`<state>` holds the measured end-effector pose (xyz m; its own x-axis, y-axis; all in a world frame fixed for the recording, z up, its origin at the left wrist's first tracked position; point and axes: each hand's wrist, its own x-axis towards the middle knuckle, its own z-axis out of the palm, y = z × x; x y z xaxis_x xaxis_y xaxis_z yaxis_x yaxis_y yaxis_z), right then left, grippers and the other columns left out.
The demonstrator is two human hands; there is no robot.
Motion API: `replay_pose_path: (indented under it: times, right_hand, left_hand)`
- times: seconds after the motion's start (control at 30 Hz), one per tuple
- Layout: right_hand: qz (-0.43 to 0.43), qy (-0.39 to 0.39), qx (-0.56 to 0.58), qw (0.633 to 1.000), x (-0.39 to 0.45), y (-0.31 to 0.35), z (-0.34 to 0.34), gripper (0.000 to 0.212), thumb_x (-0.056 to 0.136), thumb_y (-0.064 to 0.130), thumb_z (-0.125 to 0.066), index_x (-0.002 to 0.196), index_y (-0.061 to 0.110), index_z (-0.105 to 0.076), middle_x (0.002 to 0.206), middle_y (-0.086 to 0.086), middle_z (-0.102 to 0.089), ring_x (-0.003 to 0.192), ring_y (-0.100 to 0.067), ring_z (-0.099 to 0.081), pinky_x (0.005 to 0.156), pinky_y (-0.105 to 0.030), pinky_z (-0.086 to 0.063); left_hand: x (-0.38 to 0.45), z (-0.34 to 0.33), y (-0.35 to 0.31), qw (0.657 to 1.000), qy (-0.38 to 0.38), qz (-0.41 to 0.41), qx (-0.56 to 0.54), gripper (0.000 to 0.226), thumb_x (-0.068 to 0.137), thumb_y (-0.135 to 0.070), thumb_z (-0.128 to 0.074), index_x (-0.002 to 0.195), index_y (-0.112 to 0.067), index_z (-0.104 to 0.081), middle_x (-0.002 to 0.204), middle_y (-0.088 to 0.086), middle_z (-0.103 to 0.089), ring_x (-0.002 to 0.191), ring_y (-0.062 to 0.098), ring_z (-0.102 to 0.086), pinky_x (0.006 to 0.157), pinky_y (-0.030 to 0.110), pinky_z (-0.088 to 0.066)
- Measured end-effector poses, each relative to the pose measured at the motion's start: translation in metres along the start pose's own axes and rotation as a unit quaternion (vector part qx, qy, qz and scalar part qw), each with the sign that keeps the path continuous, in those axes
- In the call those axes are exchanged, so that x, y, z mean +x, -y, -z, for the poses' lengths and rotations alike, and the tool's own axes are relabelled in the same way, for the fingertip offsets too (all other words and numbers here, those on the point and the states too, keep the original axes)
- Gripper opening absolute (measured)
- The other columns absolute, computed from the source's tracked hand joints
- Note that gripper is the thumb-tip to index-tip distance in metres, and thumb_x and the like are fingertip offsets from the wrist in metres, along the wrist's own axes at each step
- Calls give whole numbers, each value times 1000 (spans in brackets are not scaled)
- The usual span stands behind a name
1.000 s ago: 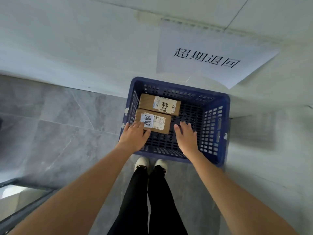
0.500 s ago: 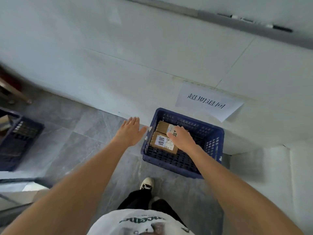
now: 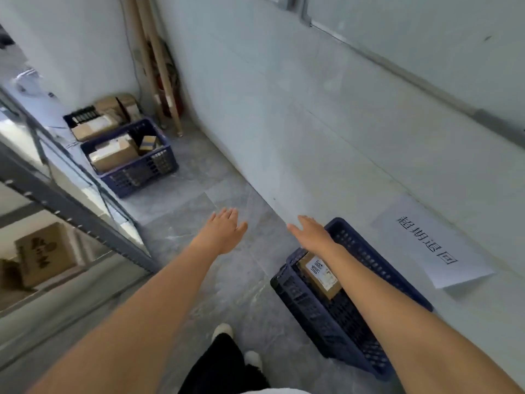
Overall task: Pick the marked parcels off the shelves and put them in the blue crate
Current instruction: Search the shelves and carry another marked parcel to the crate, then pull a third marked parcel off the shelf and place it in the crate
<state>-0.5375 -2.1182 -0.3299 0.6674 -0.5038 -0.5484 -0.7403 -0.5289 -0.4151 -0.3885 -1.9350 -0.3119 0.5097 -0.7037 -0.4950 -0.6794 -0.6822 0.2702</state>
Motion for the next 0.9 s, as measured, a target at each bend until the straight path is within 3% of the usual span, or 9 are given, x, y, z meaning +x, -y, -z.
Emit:
replay_pose_path:
  times: [0.13,0.27,0.4,0.5,0.6,0.7,0.83,0.9]
  right_hand:
    - [53,28,-44,997,2,81,-22,70,101,54,-32,156,12,-18,163,-9,-16,149,-25,-19,118,-36,-19]
    - [117,47,-87,988,0,174,-55,69,101,50,-37,155,8,-21,162,-13,-17,148,-27,-21,117,-36,-20]
    - [180,60,-139,972,-13,270,-101,64,102,46,-38,151,6,-29,158,-14,-27,144,-28,-29,114,-37,-25]
    - [221,83,-152,960,-32,341,-147,57,103,43,-40,146,6,-38,154,-15,-35,139,-29,-36,112,-37,-29]
    - [264,121,-158,944,-57,406,-195,56,103,41,-39,148,7,-35,154,-13,-34,141,-28,-34,113,-34,-25]
    - [300,154,-159,928,-93,469,-237,50,103,40,-41,143,10,-41,145,-9,-44,132,-26,-44,106,-33,-34]
    - [365,182,-182,895,-132,545,-295,50,101,47,-39,140,16,-43,143,-5,-47,127,-25,-50,106,-36,-40]
    - [399,181,-198,877,-145,582,-325,52,99,52,-38,138,18,-46,146,-6,-46,128,-25,-49,107,-40,-40]
  left_hand:
    - [-45,12,72,996,-38,69,-50,58,105,-36,-18,153,-4,-11,162,8,-10,149,22,-6,121,37,-4]
    - [-104,27,156,977,-87,163,-102,47,104,-26,-22,140,0,-36,152,17,-30,138,31,-29,112,42,-23]
    - [-181,31,235,964,-126,213,-93,42,103,-27,-26,134,-4,-43,145,15,-41,132,31,-39,108,44,-32]
    - [-247,26,301,956,-133,247,-89,41,105,-25,-23,133,-3,-43,147,13,-37,133,31,-36,110,43,-31]
    - [-315,13,372,939,-147,304,-59,39,106,-24,-25,134,-4,-44,153,13,-30,141,32,-28,115,44,-24]
    - [-381,-3,434,911,-185,366,-49,42,104,-20,-29,141,-2,-37,153,20,-29,141,35,-27,116,46,-25]
    - [-459,-7,482,885,-183,424,-61,47,102,-10,-34,147,-5,-25,157,21,-14,145,38,-16,117,50,-22]
    - [-490,-14,500,880,-155,448,-33,49,99,-13,-44,145,-5,-29,156,25,-17,144,40,-20,116,50,-25]
